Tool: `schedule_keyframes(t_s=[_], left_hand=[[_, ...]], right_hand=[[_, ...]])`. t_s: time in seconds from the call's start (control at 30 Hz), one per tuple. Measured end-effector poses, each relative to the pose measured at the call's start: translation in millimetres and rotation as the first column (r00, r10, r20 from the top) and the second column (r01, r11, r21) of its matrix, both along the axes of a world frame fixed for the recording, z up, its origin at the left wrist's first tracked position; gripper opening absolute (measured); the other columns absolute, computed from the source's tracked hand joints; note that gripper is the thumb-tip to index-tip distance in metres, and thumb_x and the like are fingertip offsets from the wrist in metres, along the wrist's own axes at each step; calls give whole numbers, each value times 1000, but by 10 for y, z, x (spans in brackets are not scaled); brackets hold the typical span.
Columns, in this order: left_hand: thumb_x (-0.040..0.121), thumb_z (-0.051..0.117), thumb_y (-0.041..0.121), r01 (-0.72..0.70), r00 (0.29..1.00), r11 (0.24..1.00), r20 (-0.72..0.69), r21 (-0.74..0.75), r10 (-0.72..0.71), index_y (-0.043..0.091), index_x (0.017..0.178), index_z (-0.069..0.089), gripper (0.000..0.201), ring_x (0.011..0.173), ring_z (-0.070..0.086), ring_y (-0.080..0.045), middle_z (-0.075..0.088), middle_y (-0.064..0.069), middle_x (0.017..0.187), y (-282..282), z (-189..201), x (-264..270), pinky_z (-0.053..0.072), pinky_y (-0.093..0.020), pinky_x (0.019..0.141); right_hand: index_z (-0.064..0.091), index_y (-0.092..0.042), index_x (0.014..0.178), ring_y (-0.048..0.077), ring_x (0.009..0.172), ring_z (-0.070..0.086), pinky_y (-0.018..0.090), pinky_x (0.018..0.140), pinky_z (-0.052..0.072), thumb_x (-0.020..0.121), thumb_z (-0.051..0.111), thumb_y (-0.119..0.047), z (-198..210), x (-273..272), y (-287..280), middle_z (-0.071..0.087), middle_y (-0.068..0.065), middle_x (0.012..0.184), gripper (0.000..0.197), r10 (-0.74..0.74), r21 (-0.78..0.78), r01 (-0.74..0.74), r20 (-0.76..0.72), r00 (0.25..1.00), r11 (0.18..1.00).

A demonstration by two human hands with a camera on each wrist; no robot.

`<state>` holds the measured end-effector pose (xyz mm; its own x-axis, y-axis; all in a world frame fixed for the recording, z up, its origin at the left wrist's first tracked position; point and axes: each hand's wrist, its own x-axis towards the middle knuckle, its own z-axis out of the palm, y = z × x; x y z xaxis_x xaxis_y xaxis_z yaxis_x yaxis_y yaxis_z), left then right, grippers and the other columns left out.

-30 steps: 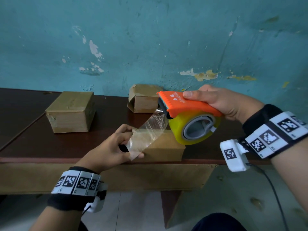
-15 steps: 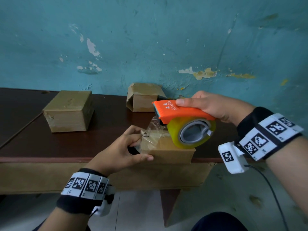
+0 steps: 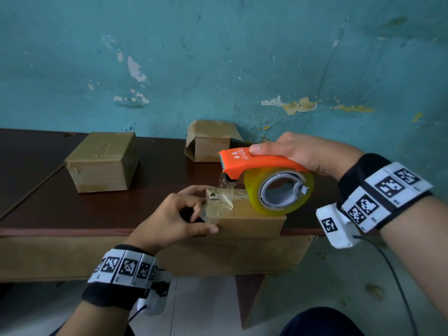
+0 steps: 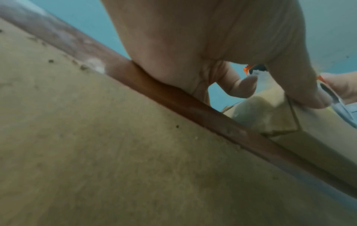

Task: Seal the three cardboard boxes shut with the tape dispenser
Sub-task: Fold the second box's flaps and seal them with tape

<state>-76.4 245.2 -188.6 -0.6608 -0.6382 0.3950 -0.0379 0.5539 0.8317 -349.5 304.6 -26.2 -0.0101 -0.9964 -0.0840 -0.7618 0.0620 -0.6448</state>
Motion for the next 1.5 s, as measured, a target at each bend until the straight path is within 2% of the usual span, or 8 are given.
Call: schedule_keyframes(t_s=[0.3, 0.4, 0.57, 0.67, 0.77, 0.97, 1.3, 1.5], left_hand=[[90, 68, 41, 122, 992, 981, -62, 152, -114, 8, 70, 65, 39, 140, 53, -21, 63, -7, 140, 47, 93, 35, 40, -37, 111], [97, 69, 28, 81, 997, 978, -30, 194, -76, 24, 61, 65, 36, 137, 56, -15, 63, -3, 138, 44, 86, -3, 40, -34, 106], [94, 64, 16, 87, 996, 963, -42, 255, -79, 21, 59, 62, 36, 142, 51, -12, 65, -9, 138, 12, 95, -4, 37, -28, 106], [92, 52, 14, 108, 968, 914, -251, 391, -6, -15, 97, 69, 35, 139, 55, -30, 63, -16, 143, -90, 26, 76, 42, -43, 111], [93, 48, 13, 129, 878, 808, -444, 575, 175, -11, 127, 64, 44, 132, 60, -40, 62, -28, 140, -119, 53, 178, 42, -54, 114], [107, 45, 23, -32, 892, 732, -311, 681, 329, 12, 76, 74, 44, 87, 73, -20, 73, -5, 84, -103, 147, 139, 63, -40, 79], [98, 70, 37, -436, 900, 835, 143, 335, 412, 5, 67, 59, 46, 37, 46, -10, 54, -1, 46, -105, 108, 29, 38, -19, 42], [90, 77, 32, -615, 746, 788, 304, -28, 593, 17, 64, 42, 47, 50, 54, -21, 52, 0, 53, -48, 3, -201, 49, -38, 48]], right_hand=[[72, -13, 68, 14, 51, 63, 30, 69, 49, 66, 59, -85, 22, 88, -13, 69, 5, 62, 73, -33, -8, 32, -94, 995, 999], [71, -13, 68, 13, 50, 62, 30, 70, 50, 67, 57, -84, 23, 95, -13, 68, 5, 62, 72, -29, -10, 28, -113, 993, 1000], [71, -14, 65, 11, 48, 62, 30, 70, 49, 66, 57, -84, 19, 97, -13, 68, 4, 61, 72, -38, -12, 36, -127, 991, 999], [71, -14, 65, 12, 50, 62, 30, 71, 50, 64, 58, -84, 12, 109, -37, 68, 4, 61, 71, -39, -3, 39, -137, 990, 999], [70, -15, 63, 13, 51, 61, 31, 70, 49, 60, 58, -87, 18, 136, -71, 67, 4, 60, 73, -30, 5, 31, -166, 986, 1000], [72, -13, 68, 18, 56, 63, 35, 73, 50, 57, 58, -90, 22, 157, -96, 68, 5, 62, 79, -30, 17, 34, -201, 979, 999], [76, -3, 77, 21, 61, 67, 41, 84, 55, 56, 59, -89, 10, 110, -76, 75, 15, 74, 90, -40, 16, 43, -160, 986, 999], [75, 0, 77, 20, 58, 65, 41, 81, 54, 58, 58, -90, -2, 87, -52, 74, 17, 73, 93, -45, 9, 47, -159, 986, 999]])
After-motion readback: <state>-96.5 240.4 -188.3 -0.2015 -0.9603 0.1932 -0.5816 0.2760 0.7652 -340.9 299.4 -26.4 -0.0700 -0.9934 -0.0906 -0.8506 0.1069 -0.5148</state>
